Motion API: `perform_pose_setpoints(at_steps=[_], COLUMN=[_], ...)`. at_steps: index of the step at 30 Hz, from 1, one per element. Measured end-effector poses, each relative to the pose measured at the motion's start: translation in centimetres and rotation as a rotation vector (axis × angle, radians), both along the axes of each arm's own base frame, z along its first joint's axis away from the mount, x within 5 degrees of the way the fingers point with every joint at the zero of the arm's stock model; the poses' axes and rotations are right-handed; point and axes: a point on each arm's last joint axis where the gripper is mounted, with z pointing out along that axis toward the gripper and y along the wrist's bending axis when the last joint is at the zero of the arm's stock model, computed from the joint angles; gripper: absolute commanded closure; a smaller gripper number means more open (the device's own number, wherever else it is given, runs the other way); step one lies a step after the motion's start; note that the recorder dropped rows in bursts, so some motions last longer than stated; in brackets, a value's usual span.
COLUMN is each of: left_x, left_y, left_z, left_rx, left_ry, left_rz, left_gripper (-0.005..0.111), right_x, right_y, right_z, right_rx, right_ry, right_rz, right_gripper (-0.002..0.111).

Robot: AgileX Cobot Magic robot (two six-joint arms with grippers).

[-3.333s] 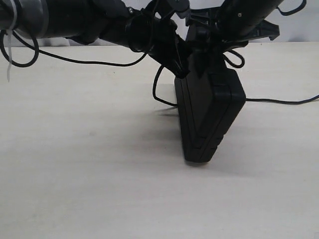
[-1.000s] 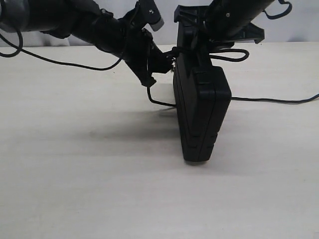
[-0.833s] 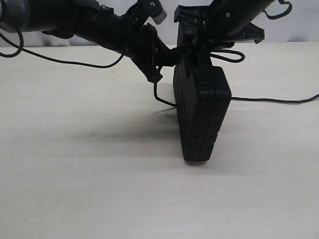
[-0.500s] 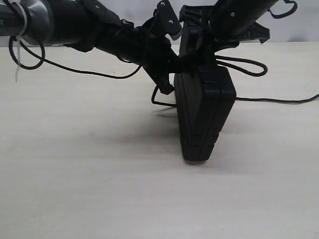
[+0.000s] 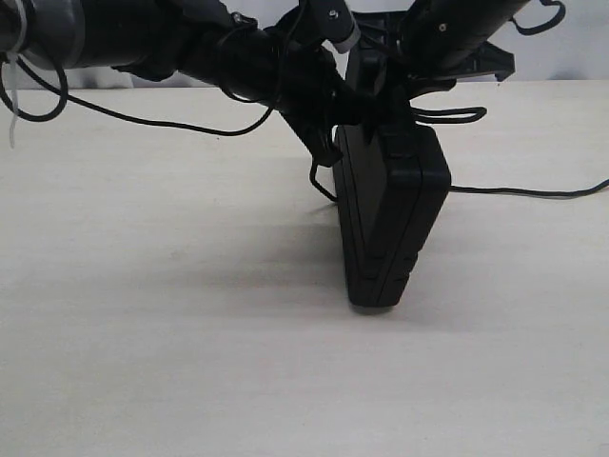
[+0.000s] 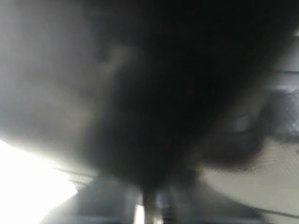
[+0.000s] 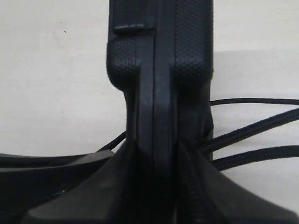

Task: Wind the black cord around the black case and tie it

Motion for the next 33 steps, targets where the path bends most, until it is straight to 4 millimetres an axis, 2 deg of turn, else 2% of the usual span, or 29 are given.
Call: perform_pose_setpoints(at_steps=[1,2,4,7,9,11,19,33], left_x=[0.0,-0.2,-0.5,-1.0,-0.8,-0.5,0.0,0.2], left_y=[0.1,0.3,0.9,1.5,1.6,1.5,1.4,0.6], left_z=[0.2,0.4,0.8,0.1,-0.2,-1.1,-1.6,-1.4], left_rx=[0.014,0.042,0.128,0.224,0.25,0.255,0.225,0.152], left_ry=[-0.013,-0.025,-0.023,0.006,-0.006,0.009,0.013,-0.036], left_rz=[-0.004,-0.018,-0.03,-0.092,-0.093,-0.067,-0.014,-0.004], left_gripper=[0.055,0.05,0.05,0.051,0.07,0.08,0.107,0.107], right_x=[0.0,0.0,-0.1,-0.1,-0.1,-0.1,-0.1,0.0], right_y=[0.0,0.0,0.2,0.2,0.2,0.2,0.3,0.1], right_z=[0.0,0.0,0.0,0.0,0.0,0.0,0.0,0.0], right_rx=[0.0,-0.001,0.003,0.002,0.002,0.006,0.011,0.014], right_ry=[0.0,-0.001,-0.001,0.0,0.0,0.002,0.001,0.007], right_rz=[0.0,0.002,0.006,0.007,0.007,0.006,0.006,-0.003], right_gripper=[0.104,0.104,0.104,0.104,0.104,0.104,0.104,0.104])
